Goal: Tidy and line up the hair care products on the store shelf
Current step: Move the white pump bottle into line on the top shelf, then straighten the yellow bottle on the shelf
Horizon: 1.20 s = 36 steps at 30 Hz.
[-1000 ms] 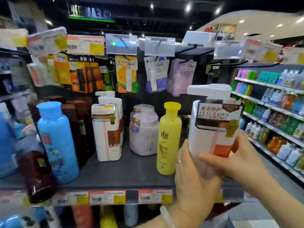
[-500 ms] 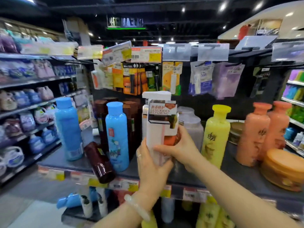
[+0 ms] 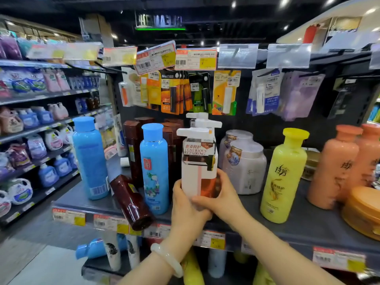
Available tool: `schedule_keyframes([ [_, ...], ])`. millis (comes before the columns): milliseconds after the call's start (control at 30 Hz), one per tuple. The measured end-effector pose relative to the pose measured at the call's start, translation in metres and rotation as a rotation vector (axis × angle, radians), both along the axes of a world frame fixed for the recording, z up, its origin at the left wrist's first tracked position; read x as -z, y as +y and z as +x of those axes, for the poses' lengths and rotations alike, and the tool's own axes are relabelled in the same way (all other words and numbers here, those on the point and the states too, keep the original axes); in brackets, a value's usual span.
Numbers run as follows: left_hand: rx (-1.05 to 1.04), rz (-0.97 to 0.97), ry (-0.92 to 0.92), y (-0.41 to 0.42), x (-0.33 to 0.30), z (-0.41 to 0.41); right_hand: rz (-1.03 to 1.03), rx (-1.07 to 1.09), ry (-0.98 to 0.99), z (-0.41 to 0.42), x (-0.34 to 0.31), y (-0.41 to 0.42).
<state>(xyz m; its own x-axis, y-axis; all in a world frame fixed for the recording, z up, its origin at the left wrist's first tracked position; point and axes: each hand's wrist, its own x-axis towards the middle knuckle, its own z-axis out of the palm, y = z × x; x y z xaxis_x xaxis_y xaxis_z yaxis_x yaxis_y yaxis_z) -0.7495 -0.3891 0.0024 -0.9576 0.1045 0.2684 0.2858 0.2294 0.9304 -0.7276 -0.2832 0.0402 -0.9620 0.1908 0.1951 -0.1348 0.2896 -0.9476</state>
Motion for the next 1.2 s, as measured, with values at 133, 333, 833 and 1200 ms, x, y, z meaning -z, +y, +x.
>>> schedule_keyframes([
  [133, 0.021, -0.033, -0.061, -0.004, -0.002, -0.006, -0.019, -0.008, -0.048, 0.000, 0.004, -0.001],
  [333, 0.019, -0.050, -0.033, 0.000, -0.003, -0.010, -0.007, -0.003, -0.062, -0.003, 0.006, 0.001],
  [833, 0.340, -0.074, 0.503, 0.030, -0.018, 0.041, 0.061, 0.633, 0.543, 0.063, -0.016, 0.047],
  [1200, 0.603, -0.152, -0.031, 0.114, -0.044, 0.020, 0.030, 0.568, 0.072, 0.060, -0.017, 0.106],
])
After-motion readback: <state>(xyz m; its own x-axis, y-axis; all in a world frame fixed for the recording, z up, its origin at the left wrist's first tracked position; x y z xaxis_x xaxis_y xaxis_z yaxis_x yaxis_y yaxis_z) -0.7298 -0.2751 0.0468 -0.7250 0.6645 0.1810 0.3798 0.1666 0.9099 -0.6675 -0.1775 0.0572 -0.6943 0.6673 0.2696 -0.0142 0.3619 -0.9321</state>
